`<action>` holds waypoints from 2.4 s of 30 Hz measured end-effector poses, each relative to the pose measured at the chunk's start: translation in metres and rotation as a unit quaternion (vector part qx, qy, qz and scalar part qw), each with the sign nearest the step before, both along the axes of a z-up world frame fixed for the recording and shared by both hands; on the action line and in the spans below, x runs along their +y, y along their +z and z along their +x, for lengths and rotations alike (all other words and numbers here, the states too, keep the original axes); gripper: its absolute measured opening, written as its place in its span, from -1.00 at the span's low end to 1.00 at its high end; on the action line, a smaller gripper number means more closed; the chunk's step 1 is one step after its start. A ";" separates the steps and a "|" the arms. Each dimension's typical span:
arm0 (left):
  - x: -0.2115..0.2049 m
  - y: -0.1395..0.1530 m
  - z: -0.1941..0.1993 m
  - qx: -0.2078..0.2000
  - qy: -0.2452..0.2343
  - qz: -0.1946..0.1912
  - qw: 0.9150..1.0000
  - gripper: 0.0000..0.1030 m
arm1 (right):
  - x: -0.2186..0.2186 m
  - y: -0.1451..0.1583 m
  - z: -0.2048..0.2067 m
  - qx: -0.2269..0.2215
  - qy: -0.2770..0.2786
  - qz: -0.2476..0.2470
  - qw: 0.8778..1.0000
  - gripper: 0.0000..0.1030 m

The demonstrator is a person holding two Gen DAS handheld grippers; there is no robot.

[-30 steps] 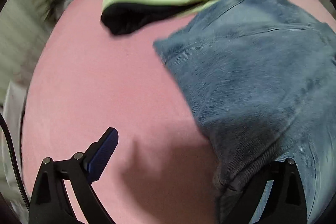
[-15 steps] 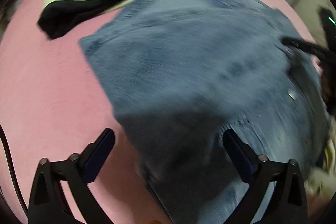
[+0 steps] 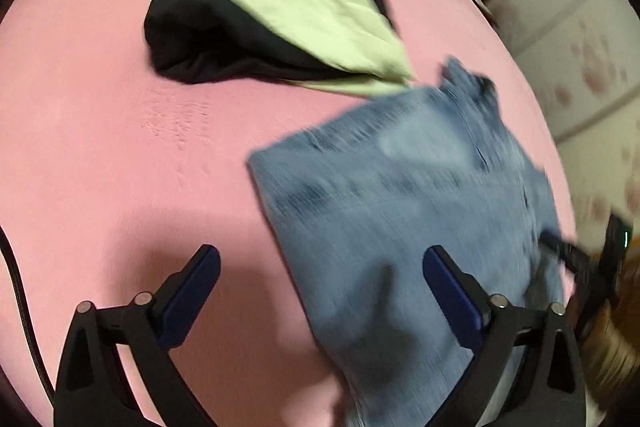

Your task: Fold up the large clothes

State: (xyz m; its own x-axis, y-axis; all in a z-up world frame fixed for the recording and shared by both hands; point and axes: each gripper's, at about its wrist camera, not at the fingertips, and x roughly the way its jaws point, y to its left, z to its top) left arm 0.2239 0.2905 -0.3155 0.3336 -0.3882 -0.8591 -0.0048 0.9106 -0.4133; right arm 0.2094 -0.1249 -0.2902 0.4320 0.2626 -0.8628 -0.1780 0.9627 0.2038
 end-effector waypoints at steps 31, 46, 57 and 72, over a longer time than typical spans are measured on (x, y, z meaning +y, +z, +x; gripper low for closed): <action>-0.053 0.044 0.005 -0.121 0.012 0.246 0.962 -0.53 | 0.039 0.016 -0.016 -0.043 0.025 -0.035 0.998 -0.17; -0.130 -0.022 -0.067 -0.074 0.057 0.242 0.966 -0.42 | 0.046 -0.028 -0.018 -0.030 0.032 -0.073 0.996 -0.39; -0.156 0.085 -0.116 -0.110 0.081 0.252 0.958 0.33 | -0.038 0.049 -0.081 -0.006 -0.001 -0.034 0.999 -0.43; -0.232 0.143 -0.209 -0.090 0.085 0.129 0.984 0.33 | -0.131 0.111 -0.164 -0.015 0.011 -0.036 0.999 -0.32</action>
State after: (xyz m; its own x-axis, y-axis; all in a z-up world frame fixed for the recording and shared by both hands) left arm 0.0146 0.0585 -0.1728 0.5316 -0.0894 -0.8423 -0.1145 0.9777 -0.1760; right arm 0.0452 -0.2564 -0.1797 0.4522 0.2103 -0.8668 -0.2039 0.9705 0.1290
